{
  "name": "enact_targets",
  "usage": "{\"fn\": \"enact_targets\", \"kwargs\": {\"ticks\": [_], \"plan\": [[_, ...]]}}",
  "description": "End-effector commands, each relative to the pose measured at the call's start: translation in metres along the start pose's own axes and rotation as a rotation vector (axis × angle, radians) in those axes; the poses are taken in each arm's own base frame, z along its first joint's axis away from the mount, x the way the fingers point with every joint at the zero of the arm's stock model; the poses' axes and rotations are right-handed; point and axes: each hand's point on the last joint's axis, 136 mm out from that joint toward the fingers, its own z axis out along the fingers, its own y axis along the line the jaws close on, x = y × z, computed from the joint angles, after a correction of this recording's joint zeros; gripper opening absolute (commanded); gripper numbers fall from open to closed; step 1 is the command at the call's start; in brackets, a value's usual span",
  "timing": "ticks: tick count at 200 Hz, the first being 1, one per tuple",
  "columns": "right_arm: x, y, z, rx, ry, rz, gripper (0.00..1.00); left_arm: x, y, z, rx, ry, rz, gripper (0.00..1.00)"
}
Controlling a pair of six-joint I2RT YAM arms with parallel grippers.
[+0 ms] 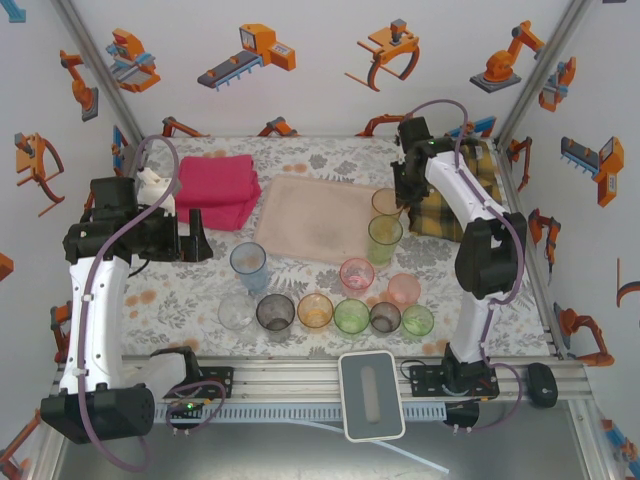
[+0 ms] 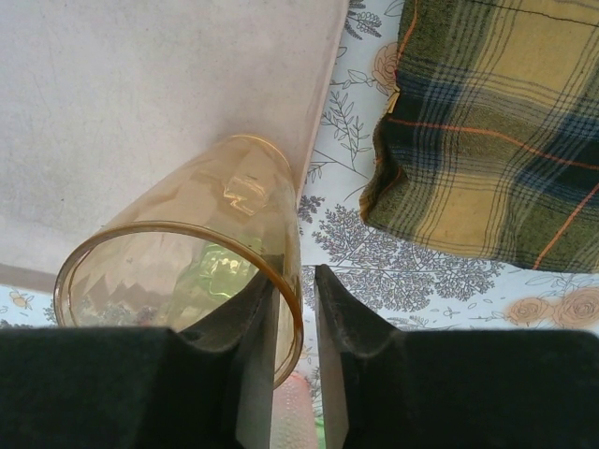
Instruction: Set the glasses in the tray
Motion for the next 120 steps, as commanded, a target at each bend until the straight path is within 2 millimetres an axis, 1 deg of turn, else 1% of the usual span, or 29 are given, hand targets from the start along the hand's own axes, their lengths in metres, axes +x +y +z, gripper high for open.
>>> {"fn": "enact_targets", "kwargs": {"ticks": [1, 19, 41, 66, 94, 120], "plan": [[0.001, -0.002, 0.007, -0.004, 0.012, 0.016, 0.28, 0.005, -0.004, -0.002, 0.022, 0.008, -0.002, 0.97], [0.001, -0.002, 0.006, 0.0, 0.011, 0.013, 0.32, 0.006, -0.004, -0.003, 0.021, 0.006, -0.001, 0.97], [-0.003, -0.004, -0.001, 0.01, -0.003, 0.009, 0.37, 0.005, -0.004, -0.003, 0.022, 0.004, 0.0, 0.97], [-0.012, -0.005, -0.016, 0.019, -0.029, 0.0, 0.4, 0.003, -0.004, -0.004, 0.017, 0.002, 0.001, 0.97], [-0.021, -0.005, -0.035, 0.019, -0.058, -0.006, 0.42, 0.002, -0.003, -0.006, 0.01, 0.0, 0.001, 0.97], [-0.024, -0.005, -0.051, 0.016, -0.084, -0.008, 0.43, 0.002, -0.002, -0.008, 0.001, -0.001, 0.005, 0.97]]}}
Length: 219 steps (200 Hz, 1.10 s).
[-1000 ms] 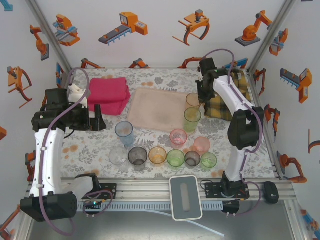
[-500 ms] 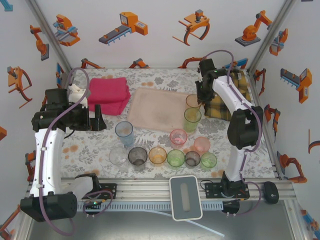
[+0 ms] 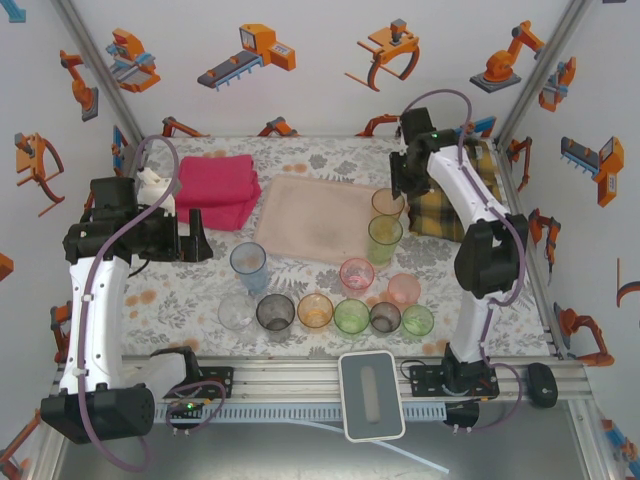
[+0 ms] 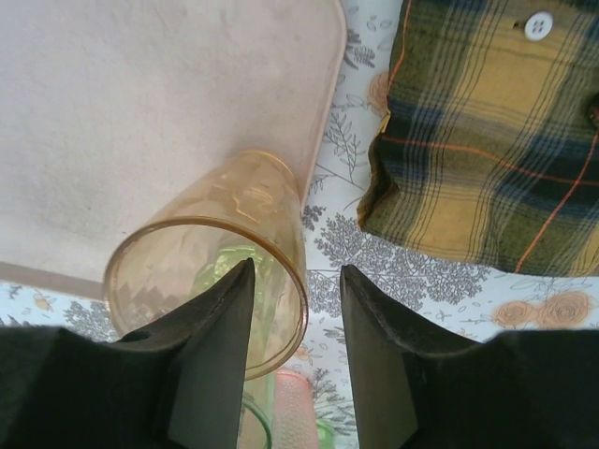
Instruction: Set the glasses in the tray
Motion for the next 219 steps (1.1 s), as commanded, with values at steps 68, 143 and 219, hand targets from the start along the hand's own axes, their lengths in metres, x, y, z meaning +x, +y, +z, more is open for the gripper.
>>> {"fn": "enact_targets", "kwargs": {"ticks": [68, 143, 219], "plan": [[-0.021, 0.02, -0.12, -0.074, -0.196, -0.008, 0.41, -0.001, 0.002, -0.013, -0.02, -0.015, 0.008, 0.97], [0.016, 0.215, -0.148, -0.407, -0.191, -0.294, 0.43, -0.001, 0.004, -0.014, -0.022, -0.031, -0.008, 0.97], [0.086, 0.344, -0.088, -0.517, -0.016, -0.536, 0.44, -0.001, 0.007, -0.02, -0.021, -0.053, -0.022, 0.97]]}}
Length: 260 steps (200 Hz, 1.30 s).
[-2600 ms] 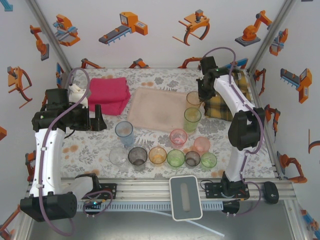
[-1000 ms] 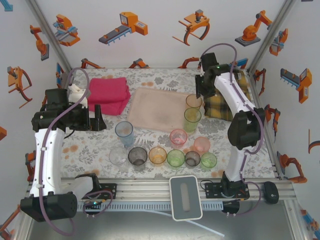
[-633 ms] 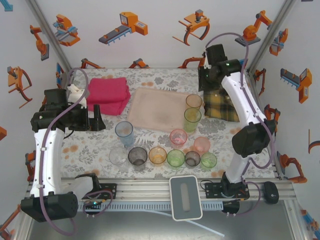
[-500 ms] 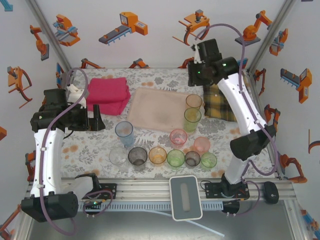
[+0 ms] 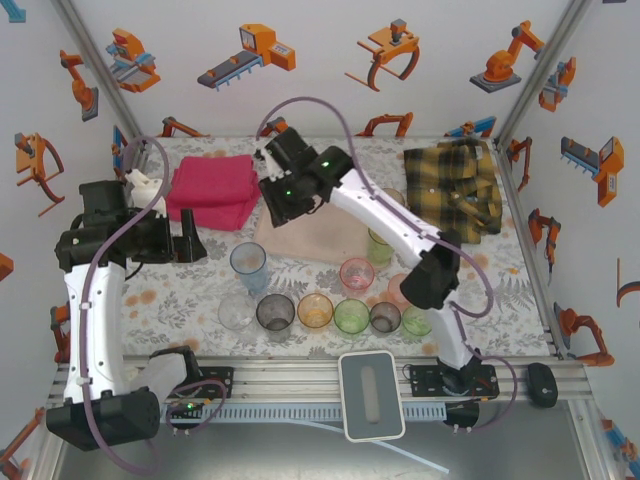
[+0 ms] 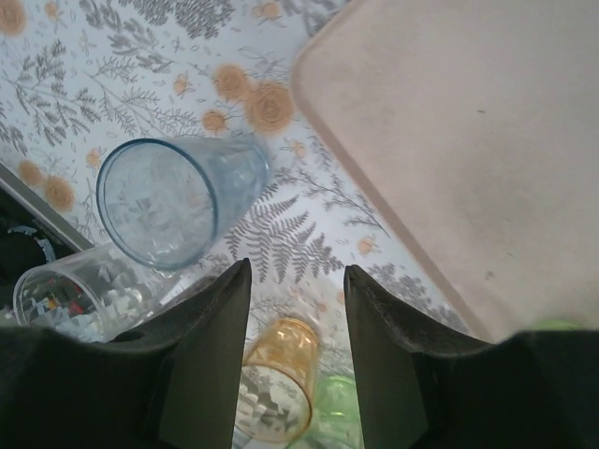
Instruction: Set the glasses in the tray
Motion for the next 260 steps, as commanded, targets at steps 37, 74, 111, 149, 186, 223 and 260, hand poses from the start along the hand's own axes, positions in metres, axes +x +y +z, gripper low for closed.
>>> {"fn": "enact_targets", "kwargs": {"ticks": [37, 74, 111, 149, 186, 223, 260], "plan": [[0.014, 0.034, 0.022, -0.06, 0.065, -0.056, 0.44, 0.0, -0.005, -0.006, 0.03, -0.009, 0.001, 0.97], [0.024, 0.041, 0.038, -0.065, 0.096, -0.068, 0.44, 0.002, -0.004, -0.005, 0.027, -0.012, -0.003, 0.97], [0.029, 0.039, 0.052, -0.044, 0.117, -0.066, 0.44, 0.002, -0.004, -0.007, 0.029, -0.02, -0.007, 0.97], [0.033, 0.04, 0.061, -0.045, 0.132, -0.067, 0.44, 0.003, -0.005, -0.008, 0.032, -0.022, -0.008, 0.97], [0.035, 0.034, 0.067, -0.007, 0.139, -0.063, 0.42, 0.003, -0.007, -0.008, 0.039, -0.027, -0.008, 0.97], [0.038, 0.023, 0.073, 0.048, 0.156, -0.068, 0.33, 0.003, -0.007, -0.009, 0.042, -0.032, -0.008, 0.97], [0.04, 0.022, 0.079, 0.054, 0.165, -0.063, 0.31, 0.004, -0.008, -0.008, 0.046, -0.034, -0.008, 0.97]]}}
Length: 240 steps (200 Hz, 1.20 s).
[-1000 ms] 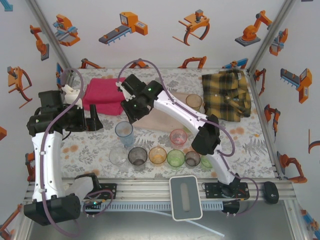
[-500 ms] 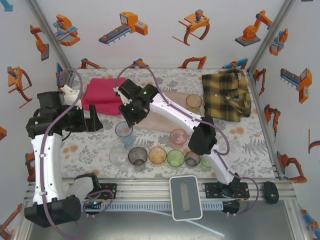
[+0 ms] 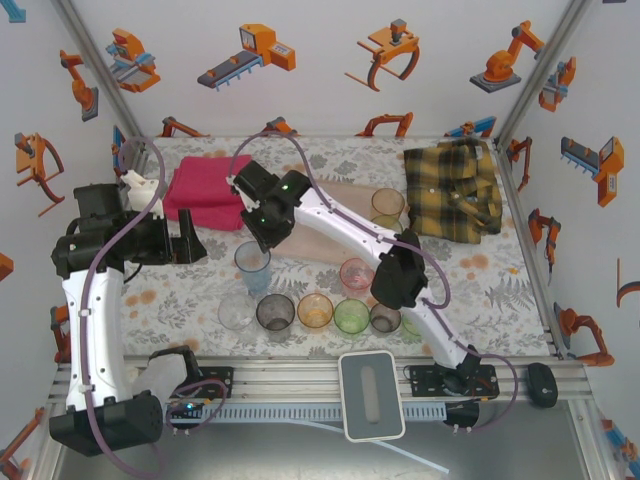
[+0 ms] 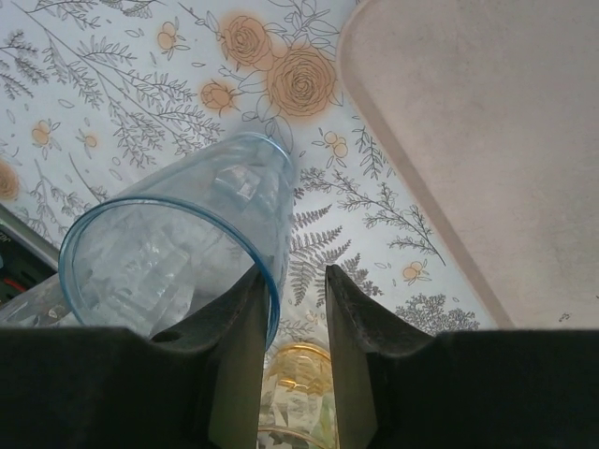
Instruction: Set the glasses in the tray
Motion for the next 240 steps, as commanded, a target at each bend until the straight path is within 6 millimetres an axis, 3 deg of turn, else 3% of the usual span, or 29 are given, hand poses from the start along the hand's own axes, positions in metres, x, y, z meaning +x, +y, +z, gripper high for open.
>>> {"fn": "enact_targets", "kwargs": {"ticks": [1, 25, 56, 99, 130, 162, 198, 240], "plan": [[0.001, -0.002, 0.002, 0.025, 0.012, -0.005, 0.31, 0.004, -0.004, -0.001, 0.022, -0.002, -0.001, 0.97], [0.001, -0.002, 0.006, 0.028, 0.016, -0.002, 0.3, 0.005, -0.004, -0.001, 0.022, -0.004, 0.0, 0.97], [0.0, -0.005, 0.006, 0.038, 0.011, -0.004, 0.17, 0.005, -0.004, -0.001, 0.022, -0.006, 0.0, 0.97], [-0.007, -0.006, -0.003, 0.047, -0.014, -0.014, 0.08, 0.004, -0.005, -0.001, 0.025, -0.009, 0.0, 0.97], [-0.017, -0.01, -0.019, 0.027, -0.049, 0.002, 0.05, 0.004, -0.005, -0.002, 0.023, -0.012, 0.0, 0.97], [-0.034, -0.023, -0.051, -0.003, -0.12, 0.056, 0.03, 0.004, -0.005, -0.003, 0.022, -0.017, 0.004, 0.97], [-0.056, -0.061, -0.1, 0.019, -0.228, 0.113, 0.03, 0.004, -0.006, -0.004, 0.022, -0.017, 0.002, 0.97], [-0.069, -0.15, -0.167, 0.133, -0.369, 0.236, 0.03, 0.002, -0.006, -0.003, 0.027, -0.015, 0.0, 0.97]]}}
